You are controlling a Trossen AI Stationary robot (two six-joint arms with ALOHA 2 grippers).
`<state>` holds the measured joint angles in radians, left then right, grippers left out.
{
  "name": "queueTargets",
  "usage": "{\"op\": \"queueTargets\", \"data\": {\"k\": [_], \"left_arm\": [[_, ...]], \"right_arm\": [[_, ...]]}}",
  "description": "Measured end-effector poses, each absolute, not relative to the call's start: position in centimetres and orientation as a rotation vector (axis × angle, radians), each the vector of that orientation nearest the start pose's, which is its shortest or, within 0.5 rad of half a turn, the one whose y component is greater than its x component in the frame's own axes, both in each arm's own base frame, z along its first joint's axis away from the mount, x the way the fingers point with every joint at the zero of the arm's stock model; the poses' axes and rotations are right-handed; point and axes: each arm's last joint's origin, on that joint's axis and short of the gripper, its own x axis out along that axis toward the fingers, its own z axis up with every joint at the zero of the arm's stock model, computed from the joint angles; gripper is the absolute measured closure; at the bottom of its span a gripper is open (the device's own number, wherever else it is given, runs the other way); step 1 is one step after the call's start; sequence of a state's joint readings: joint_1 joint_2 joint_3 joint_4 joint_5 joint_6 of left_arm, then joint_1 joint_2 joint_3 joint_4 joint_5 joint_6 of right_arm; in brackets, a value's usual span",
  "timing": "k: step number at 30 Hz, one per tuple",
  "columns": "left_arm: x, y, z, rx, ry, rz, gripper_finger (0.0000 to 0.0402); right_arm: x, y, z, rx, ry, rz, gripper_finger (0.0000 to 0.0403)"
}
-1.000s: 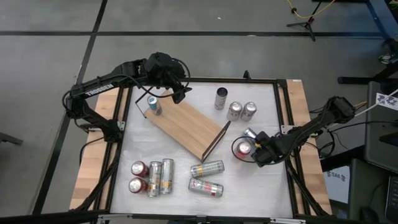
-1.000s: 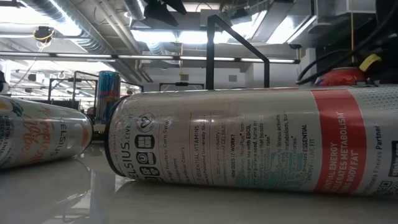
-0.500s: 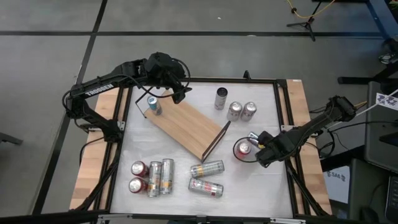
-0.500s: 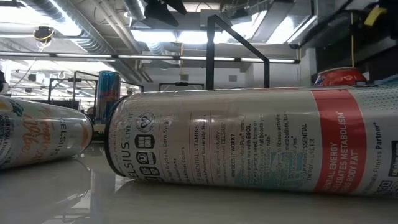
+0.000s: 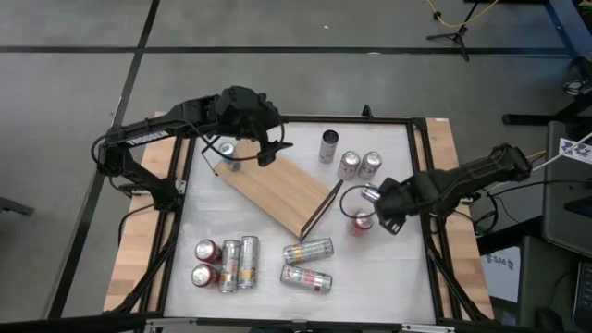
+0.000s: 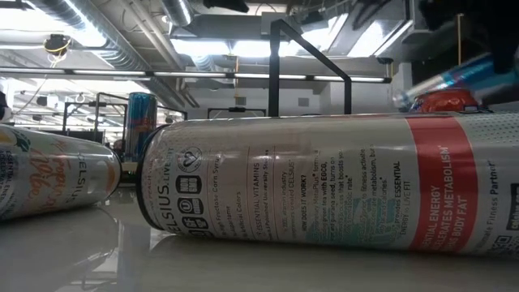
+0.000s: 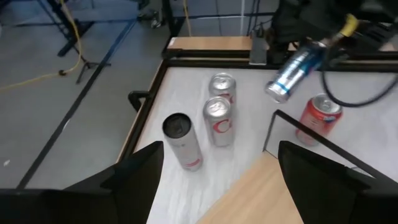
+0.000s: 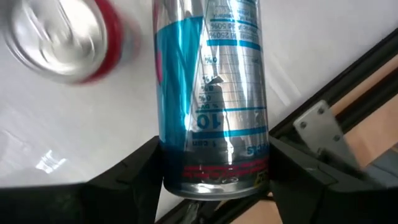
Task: Place canned beverage on shelf
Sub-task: Put the blue soda can aligned with the blue soda can on the shelf
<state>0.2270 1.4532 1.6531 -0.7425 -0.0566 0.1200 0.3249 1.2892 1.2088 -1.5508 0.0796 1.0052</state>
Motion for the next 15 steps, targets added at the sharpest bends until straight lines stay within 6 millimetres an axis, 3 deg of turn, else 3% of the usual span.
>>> {"op": "queueTargets", "data": {"k": [5,15], "left_arm": [[30.1,6.2,41.9,0.082,0.555,0.156,0.0093],[35.0,5.5,39.6,0.186,0.481,0.004,0.0093]], "right_arm": [[18.7,4.2,32.2,0.432,1.457,-0.557,0.0169],[19.3,1.5,36.3,0.550,1.360,-0.421,0.0169]]}}
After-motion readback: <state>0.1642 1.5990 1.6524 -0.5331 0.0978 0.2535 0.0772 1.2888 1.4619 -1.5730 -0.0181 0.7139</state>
